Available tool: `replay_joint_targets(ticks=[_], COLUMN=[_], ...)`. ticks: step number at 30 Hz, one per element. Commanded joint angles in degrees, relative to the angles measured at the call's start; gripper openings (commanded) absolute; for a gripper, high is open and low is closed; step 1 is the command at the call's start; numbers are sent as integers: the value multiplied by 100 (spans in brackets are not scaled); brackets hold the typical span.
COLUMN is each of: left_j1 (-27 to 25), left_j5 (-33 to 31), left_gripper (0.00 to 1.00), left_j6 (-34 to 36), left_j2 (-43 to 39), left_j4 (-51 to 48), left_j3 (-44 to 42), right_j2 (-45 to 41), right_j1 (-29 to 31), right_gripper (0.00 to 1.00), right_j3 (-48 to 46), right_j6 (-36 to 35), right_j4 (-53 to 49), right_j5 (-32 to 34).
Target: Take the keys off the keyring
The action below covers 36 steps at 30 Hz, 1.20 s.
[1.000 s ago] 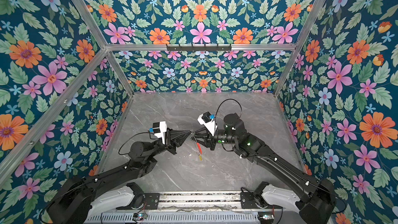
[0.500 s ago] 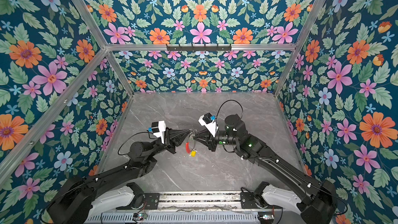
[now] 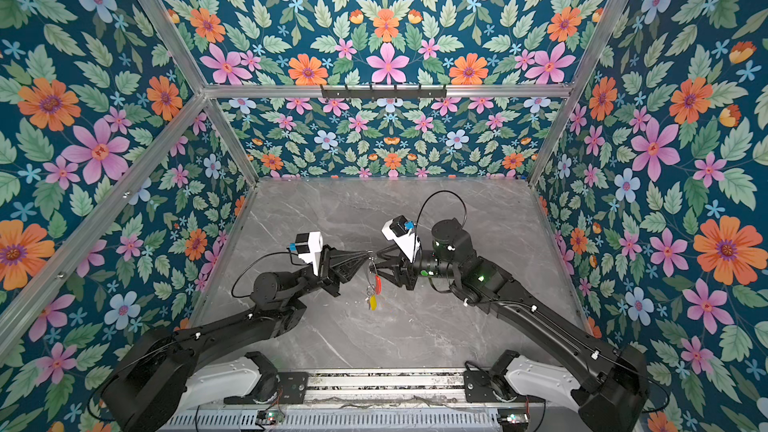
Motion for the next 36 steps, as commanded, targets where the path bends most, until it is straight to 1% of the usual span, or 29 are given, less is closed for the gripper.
replay_joint_targets(ticks=[1,5,11,14,19,22,25,30,36], left_j1=[6,16,53,74,94,103,115,115,112], left_j5=[129,254,137,84,55,47,46,107,134], left_gripper=[0,0,0,0,0,0,0,0,0], left_j6=[-127,-264,-282,-269,-259,-252,-268,-320,-375], left_j2=[32,153,156,141,112,121,142,186,244], left_j4=[381,541,536,519,481,472,493,534,596], left_j3=[68,116,73,45,18,20,21,45,54], right_j2=[32,101,51,26,-55,-66,-60,-42,-29], right_j1=[24,20,50,58,60,55,60,61,59], right_gripper=[47,47,38,36,35,28,25,27,26], right_j3=[65,113,114,101,52,56,45,24,77], right_j6=[-54,-60,-92,-95,-67,-78,-77,-63,-86], right_j4=[-53,-52,-77,-120,-159,-170,-153,-83,-22], right_j5=[246,247,199,206,310,287,273,260,225])
